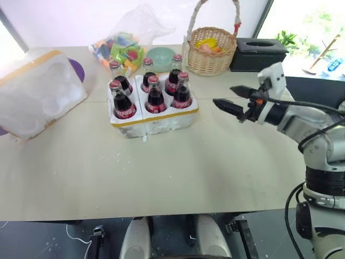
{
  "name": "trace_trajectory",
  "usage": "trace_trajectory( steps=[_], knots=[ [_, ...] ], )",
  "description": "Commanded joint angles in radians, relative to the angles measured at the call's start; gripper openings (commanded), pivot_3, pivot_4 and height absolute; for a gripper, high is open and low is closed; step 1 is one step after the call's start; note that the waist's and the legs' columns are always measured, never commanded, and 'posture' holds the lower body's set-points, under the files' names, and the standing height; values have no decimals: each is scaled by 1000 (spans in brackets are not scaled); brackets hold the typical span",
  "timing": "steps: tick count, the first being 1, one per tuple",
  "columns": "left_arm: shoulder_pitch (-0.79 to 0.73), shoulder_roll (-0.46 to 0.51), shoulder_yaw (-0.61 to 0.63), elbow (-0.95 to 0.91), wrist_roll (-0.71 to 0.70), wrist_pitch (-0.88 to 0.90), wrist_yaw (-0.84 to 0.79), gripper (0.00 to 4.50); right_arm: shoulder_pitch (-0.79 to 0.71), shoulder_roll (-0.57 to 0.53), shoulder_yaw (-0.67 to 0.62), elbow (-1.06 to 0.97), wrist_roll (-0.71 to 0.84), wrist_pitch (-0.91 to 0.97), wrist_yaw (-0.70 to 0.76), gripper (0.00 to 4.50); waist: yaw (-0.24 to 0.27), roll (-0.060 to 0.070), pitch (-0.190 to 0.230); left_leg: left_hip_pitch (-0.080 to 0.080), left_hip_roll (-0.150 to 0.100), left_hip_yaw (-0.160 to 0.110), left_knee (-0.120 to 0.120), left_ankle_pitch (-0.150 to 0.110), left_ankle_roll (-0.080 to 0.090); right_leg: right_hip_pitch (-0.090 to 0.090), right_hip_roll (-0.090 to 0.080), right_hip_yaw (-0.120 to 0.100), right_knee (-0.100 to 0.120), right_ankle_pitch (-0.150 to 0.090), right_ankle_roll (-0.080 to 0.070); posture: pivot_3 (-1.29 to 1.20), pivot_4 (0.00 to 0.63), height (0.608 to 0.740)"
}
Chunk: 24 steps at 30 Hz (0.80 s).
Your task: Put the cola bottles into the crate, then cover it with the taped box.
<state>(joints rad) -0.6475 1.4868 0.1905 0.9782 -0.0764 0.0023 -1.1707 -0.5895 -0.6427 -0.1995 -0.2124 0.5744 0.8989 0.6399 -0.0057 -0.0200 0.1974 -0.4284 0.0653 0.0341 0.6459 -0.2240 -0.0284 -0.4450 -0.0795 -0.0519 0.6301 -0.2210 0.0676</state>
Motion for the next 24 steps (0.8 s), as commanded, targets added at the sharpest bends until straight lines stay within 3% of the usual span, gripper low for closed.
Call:
trace_trajectory(
  steps=[1, 7, 17, 20, 24],
  knots=[
    [-127, 18, -76, 119, 114, -66, 68, 4500, 13, -18, -64, -52, 29, 10, -25, 4432, -1, 0, 0, 0, 0, 0, 0, 0, 0, 0, 0, 0, 0, 0, 0, 0, 150, 740],
    [-308, -93, -188, 263, 242, -55, 125, 4500, 29, -15, -81, -43, 34, 6, -48, 4432, 1, 0, 0, 1, 0, 0, 1, 0, 0, 1, 0, 0, 2, 0, 1, 0, 150, 740],
    [-437, -249, -258, 354, 350, 15, 230, 4500, 55, -12, -106, -40, 35, 6, -101, 4432, 3, -2, 0, 1, 0, 0, 1, 0, 0, 1, 0, 0, 2, 1, 2, 0, 150, 740],
    [-460, -267, -276, 356, 369, 50, 157, 4500, 86, -6, -105, -72, 39, 11, -115, 4432, 13, -1, -1, 2, 0, 0, 2, 0, 0, 1, 0, 0, 2, 1, 2, 0, 150, 740],
    [-509, -273, -284, 342, 361, 105, -92, 4500, 130, 5, -101, -111, 43, 6, -131, 4432, 24, 1, -2, 2, 0, 0, 2, 0, 0, 2, 0, 0, 2, 0, 1, 0, 150, 740]
  ],
)
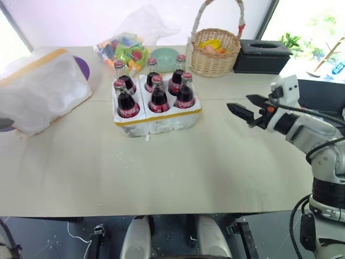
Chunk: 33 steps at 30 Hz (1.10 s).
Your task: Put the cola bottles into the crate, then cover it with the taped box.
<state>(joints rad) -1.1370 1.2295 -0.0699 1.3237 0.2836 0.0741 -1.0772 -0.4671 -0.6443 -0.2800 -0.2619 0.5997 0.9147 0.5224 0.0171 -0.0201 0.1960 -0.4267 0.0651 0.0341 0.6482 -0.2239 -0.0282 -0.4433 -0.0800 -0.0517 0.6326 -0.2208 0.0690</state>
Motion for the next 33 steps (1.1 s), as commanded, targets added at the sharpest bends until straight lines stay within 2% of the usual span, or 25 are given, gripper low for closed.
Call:
trace_trajectory(
  steps=[1, 3, 6, 16, 20, 26, 33],
  knots=[
    [-28, -14, -30, -10, 3, 38, -247, 4500, 13, 11, -24, -65, 22, -9, -20, 4432, 2, 2, -1, 0, 0, 0, 0, 0, 0, 0, -1, 0, 0, 0, 0, 0, 150, 740],
    [-39, -9, -41, -22, 7, 40, -328, 4500, 22, 15, -27, -70, 25, -10, -28, 4432, 6, 3, -1, 1, -1, 0, 1, 0, 0, 1, -1, 0, 0, -1, -2, 0, 150, 740],
    [-72, -2, -37, -33, 6, 43, -327, 4500, 35, 24, -27, -67, 27, -19, -36, 4432, 23, 6, -3, 1, -1, 0, 2, 0, 0, 2, -1, 0, 0, -2, -4, 0, 150, 740],
    [-62, -9, -35, -3, 54, -85, 39, 4500, 63, 54, -1, -46, 16, -50, -39, 4432, 17, 4, -2, 0, 0, 0, 2, 0, 0, 2, -1, 0, 0, 0, 0, 0, 150, 740],
    [-40, -31, -35, 11, 64, -89, 110, 4500, 57, 51, 8, -38, 16, -45, -33, 4432, 8, 3, -2, 0, 1, 0, 1, 0, 0, 1, 0, 0, 0, 0, 1, 0, 150, 740],
    [-64, -32, -21, 15, 50, -47, 83, 4500, 58, 36, 6, -39, 12, -48, -25, 4432, -2, 3, -2, 0, 0, 0, 2, 0, 0, 2, 0, 0, 0, 0, 1, 0, 150, 740],
    [-79, 23, -31, -3, 49, -14, -111, 4500, 90, -1, -19, -111, 52, -58, 29, 4432, -6, 3, -2, 0, 1, 0, 1, 0, 0, 1, 0, 0, 0, 0, 1, 0, 150, 740]
  ],
)
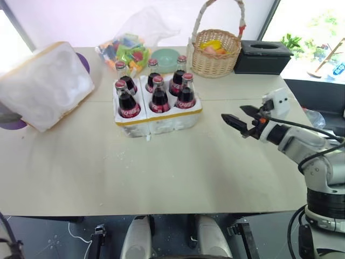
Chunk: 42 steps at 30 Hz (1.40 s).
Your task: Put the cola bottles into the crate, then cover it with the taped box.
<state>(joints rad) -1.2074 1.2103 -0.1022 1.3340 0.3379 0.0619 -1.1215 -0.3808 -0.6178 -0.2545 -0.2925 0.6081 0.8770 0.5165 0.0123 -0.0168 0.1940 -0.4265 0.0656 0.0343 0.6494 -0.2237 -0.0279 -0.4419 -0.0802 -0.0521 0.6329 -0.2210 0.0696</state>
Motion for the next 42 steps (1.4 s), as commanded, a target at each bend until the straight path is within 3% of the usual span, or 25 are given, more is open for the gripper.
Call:
trace_trajectory(
  steps=[1, 10, 17, 25, 33, 42],
  knots=[
    [-5, 50, 0, -16, -4, -6, -85, 4500, 7, -35, -54, -95, 62, -20, 53, 4432, -1, 0, 0, 0, 0, 0, 0, 0, 0, 0, 0, 0, 0, 0, 0, 0, 150, 740],
    [-2, 113, 1, -21, 8, 7, -85, 4500, 29, -114, -78, -260, 246, -27, 234, 4432, -2, -3, 1, 0, 0, 0, 0, 0, 0, 0, 0, 0, 0, 0, 0, 0, 150, 740],
    [-9, 140, -11, -26, 27, -29, -66, 4500, 7, -119, -53, -268, 272, -33, 224, 4432, 0, -5, 0, 0, 1, 0, 1, 0, 0, 0, 0, 0, 0, 0, -1, 0, 150, 740],
    [16, 33, 4, 22, 35, 31, 133, 4500, -8, -120, -35, -210, 276, -17, 215, 4432, 1, -5, 0, 0, 0, 0, 1, 0, 0, 1, 0, 0, 0, 0, 0, 0, 150, 740],
    [19, -57, 1, 35, 45, 78, 205, 4500, -19, -200, -57, -241, 328, -4, 257, 4432, 0, -7, 0, 0, 0, 0, 1, 0, 0, 0, 0, 0, 1, 1, 1, 0, 150, 740],
    [-119, -65, -22, 24, 44, 193, -195, 4500, 47, -196, -43, -282, 316, -18, 186, 4432, 19, -7, 0, 0, 0, 0, 3, 0, 0, 2, -1, 0, 1, 0, 0, 0, 150, 740]
  ],
)
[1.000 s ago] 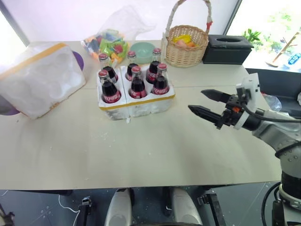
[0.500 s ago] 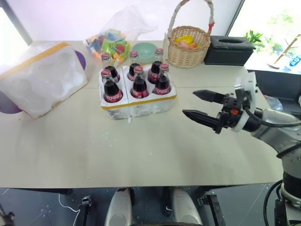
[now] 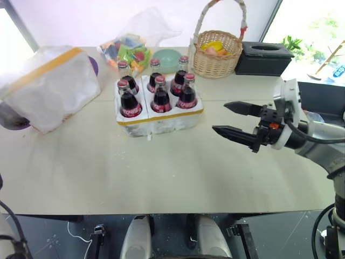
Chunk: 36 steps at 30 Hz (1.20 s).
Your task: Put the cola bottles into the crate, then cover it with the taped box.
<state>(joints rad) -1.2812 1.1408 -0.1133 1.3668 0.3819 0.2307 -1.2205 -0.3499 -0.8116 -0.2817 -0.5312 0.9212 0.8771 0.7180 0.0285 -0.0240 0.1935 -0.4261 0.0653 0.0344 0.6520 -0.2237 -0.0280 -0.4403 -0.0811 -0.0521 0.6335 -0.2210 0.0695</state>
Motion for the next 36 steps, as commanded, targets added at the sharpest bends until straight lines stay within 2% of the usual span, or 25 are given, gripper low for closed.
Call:
trace_trajectory(
  steps=[1, 5, 12, 19, 28, 31, 36],
  knots=[
    [-67, 0, -7, -11, -3, 30, -97, 4500, 24, 4, -15, -47, 3, -20, -26, 4432, 4, 0, 0, 0, 0, 0, 0, 0, 0, 0, 0, 0, 0, 0, 0, 0, 150, 740],
    [-107, -9, -2, -12, -9, 45, -80, 4500, 34, 26, -13, -47, 10, -24, -60, 4432, 8, -1, 0, 0, 0, 0, 1, 0, 0, 0, 0, 0, 0, 0, 0, 0, 150, 740],
    [-57, -10, -24, -5, 31, -46, 148, 4500, 52, 42, -1, -38, -4, -28, -92, 4432, 3, -1, 0, 0, 1, 0, 0, 0, 0, -1, 1, 0, 1, 1, 1, 0, 150, 740],
    [-39, -29, -10, 2, 15, -29, 167, 4500, 44, 25, -12, -36, 8, -20, -93, 4432, 6, -1, 0, 0, 1, 0, 0, 0, 0, -1, 1, 0, 1, 1, 1, 0, 150, 740],
    [-17, -58, 10, 5, -7, 0, 179, 4500, 38, -44, -38, -95, 53, -37, 5, 4432, 7, -2, 0, 0, 1, 0, 0, 0, 0, -1, 1, 0, 1, 1, 1, 0, 150, 740],
    [-14, -67, 23, 6, -24, 19, 169, 3650, 34, -60, -39, -99, 54, -46, 17, 4500, 7, -2, 0, 0, 1, 0, 0, 0, 0, 0, 1, 0, 1, 1, 1, 0, 150, 740],
    [-8, -76, 23, 3, -25, 30, 140, 1096, 29, -74, -37, -102, 51, -56, 26, 4500, 7, -2, 0, 0, 1, 0, 1, 0, 0, 0, 1, 0, 1, 1, 1, 0, 150, 740]
  ],
)
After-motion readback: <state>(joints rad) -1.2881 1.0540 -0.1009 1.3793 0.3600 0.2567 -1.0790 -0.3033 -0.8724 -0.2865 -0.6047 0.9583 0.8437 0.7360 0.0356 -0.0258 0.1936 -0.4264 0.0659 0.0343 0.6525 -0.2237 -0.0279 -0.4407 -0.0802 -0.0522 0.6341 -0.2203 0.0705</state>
